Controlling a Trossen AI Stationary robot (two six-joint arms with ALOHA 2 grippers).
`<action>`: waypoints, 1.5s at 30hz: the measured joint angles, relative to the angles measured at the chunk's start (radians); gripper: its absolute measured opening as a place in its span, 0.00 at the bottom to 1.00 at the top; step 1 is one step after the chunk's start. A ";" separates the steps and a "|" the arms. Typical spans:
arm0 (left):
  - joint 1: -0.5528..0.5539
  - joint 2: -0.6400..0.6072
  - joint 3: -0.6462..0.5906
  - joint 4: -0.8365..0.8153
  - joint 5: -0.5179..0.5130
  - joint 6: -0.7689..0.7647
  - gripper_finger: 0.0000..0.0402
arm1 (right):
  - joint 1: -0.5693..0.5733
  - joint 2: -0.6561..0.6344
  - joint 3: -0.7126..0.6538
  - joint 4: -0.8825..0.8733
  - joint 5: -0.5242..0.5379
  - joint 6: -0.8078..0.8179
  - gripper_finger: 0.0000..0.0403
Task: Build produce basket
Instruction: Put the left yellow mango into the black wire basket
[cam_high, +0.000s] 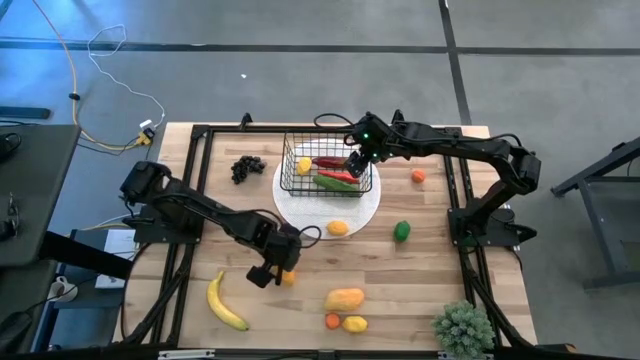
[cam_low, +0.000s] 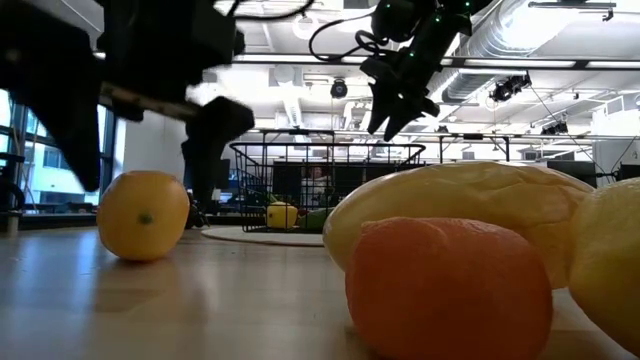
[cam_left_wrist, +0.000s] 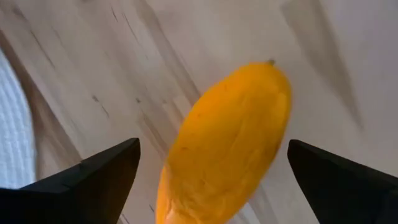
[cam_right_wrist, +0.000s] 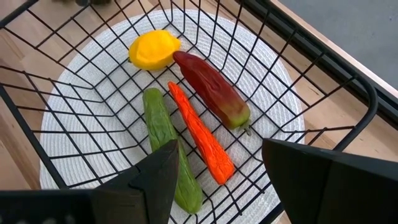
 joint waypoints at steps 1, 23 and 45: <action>0.000 0.010 -0.001 0.001 -0.010 0.000 0.98 | 0.000 0.000 0.000 0.002 0.000 0.000 0.53; 0.008 0.037 0.000 0.010 -0.027 -0.072 0.49 | 0.000 0.000 0.000 0.003 0.000 0.000 0.53; 0.242 -0.247 0.004 0.008 -0.175 -0.315 0.50 | 0.000 0.000 0.000 0.004 0.000 0.000 0.53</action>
